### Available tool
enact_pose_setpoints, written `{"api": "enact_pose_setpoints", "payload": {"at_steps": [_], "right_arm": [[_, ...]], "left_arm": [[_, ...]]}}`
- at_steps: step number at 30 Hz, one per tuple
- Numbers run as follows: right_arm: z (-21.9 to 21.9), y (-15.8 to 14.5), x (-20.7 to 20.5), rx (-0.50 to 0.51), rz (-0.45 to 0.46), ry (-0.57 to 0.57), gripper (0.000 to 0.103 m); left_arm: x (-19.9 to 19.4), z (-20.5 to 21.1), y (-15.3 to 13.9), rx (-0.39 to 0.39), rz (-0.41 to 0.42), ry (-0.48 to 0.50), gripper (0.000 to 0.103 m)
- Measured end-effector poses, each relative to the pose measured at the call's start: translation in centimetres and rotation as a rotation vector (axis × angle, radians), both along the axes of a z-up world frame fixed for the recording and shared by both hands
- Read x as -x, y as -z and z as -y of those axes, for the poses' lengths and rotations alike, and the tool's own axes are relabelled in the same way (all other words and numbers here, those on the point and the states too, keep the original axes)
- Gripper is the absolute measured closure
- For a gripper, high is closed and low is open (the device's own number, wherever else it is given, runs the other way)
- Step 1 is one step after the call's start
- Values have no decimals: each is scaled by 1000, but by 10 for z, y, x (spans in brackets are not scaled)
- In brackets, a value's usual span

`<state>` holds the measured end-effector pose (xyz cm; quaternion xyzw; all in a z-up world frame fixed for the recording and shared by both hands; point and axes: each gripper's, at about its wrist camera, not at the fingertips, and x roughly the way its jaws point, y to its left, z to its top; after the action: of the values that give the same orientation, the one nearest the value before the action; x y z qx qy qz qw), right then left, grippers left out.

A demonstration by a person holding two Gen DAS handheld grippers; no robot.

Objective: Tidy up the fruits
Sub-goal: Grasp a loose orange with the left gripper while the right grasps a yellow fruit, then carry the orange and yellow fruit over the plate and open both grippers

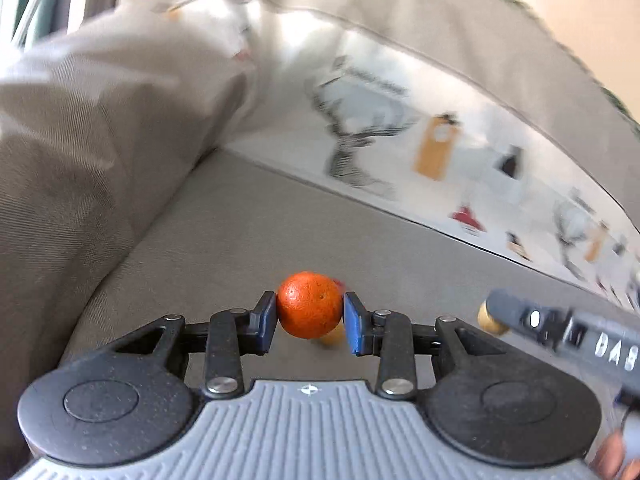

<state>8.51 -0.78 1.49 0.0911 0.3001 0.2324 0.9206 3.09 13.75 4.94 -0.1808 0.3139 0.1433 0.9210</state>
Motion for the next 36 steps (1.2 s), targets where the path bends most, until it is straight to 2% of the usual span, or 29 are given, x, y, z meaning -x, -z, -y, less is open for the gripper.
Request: {"api": "enact_pose_setpoints", "payload": {"at_steps": [3,8,10,14,18,24,33,36], "right_arm": [[30,-18,29,-3,35,15,76],[83,-35,82,-22,49,75,76],[99,-30,103,-21,38,104,76],[123,-2,135,-7,-8,154,76],[144,5,140,34,4,179,76],[175,14,140,0,-33,236,76],[154,23,125,15,-40,194,76],[148,25,120,33,-35,185,76]], "left_arm": [[27,34,-15,-82,49,116,64],[66,82,-27,-144,109,254,64],[78,94,-25,-124,120,263,64],[95,111,-14,-34,96,298,64],[98,120,-9,-61,86,330,64],[91,108,-1,-25,63,299,64],[78,126,15,-103,25,361,64],[72,130,22,-102,10,380,64]]}}
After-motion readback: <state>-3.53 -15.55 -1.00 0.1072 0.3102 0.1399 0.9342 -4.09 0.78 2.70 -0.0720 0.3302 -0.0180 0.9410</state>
